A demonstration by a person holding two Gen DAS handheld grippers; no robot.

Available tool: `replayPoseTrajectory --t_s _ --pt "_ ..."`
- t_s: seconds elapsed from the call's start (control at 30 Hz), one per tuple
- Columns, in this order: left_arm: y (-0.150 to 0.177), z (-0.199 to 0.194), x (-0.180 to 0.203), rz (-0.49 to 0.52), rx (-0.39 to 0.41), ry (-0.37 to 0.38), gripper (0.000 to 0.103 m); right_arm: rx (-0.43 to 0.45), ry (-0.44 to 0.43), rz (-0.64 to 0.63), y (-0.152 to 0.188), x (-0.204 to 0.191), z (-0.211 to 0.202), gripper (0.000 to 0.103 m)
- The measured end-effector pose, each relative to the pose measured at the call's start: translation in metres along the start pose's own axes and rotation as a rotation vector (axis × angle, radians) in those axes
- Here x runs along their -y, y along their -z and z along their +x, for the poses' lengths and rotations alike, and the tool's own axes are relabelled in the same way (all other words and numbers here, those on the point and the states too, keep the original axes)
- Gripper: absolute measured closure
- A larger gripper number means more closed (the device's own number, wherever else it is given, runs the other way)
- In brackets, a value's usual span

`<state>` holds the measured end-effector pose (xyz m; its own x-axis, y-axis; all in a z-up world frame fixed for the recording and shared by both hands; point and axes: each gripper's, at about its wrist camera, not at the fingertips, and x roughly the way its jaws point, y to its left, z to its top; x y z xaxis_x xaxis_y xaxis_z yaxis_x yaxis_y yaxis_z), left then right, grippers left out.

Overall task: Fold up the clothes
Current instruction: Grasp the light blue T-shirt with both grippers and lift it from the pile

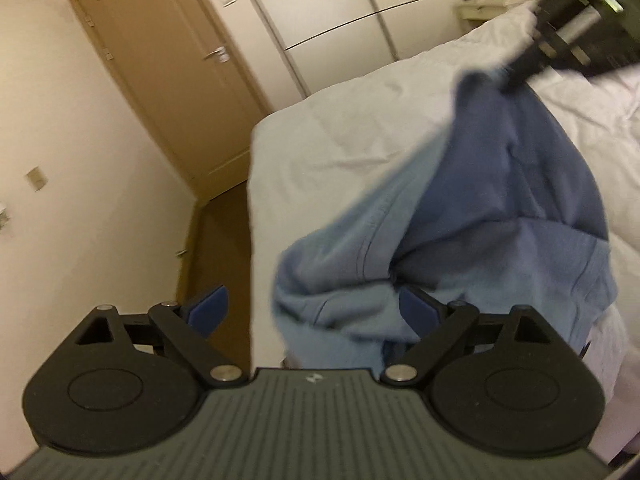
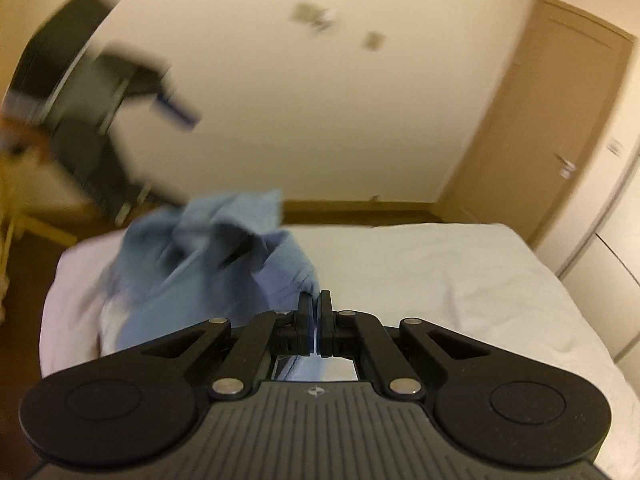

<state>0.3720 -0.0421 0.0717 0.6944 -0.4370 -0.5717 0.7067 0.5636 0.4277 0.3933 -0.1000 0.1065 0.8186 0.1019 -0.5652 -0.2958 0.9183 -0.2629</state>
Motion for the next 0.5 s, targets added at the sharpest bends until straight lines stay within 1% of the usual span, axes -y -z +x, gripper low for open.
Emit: replayPoseTrajectory --t_s 0.07,0.17,0.3,0.4,0.5 --pt "-0.004 0.007 -0.001 0.023 0.014 0.038 0.012 0.007 0.017 0.051 -0.013 0.018 -0.004 0.103" --pt "-0.011 0.021 0.013 0.089 0.016 0.060 0.012 0.022 0.031 0.118 -0.028 0.035 -0.010 0.103" --pt "-0.017 0.038 0.033 0.186 0.018 0.064 0.013 0.042 0.054 0.175 -0.039 0.049 -0.022 0.103" --pt "-0.018 0.044 0.044 0.264 0.031 0.055 0.013 0.058 0.073 0.212 -0.043 0.060 -0.038 0.103" --pt "-0.024 0.043 0.048 0.270 0.061 0.049 0.013 0.079 0.098 0.227 -0.048 0.069 -0.056 0.103"
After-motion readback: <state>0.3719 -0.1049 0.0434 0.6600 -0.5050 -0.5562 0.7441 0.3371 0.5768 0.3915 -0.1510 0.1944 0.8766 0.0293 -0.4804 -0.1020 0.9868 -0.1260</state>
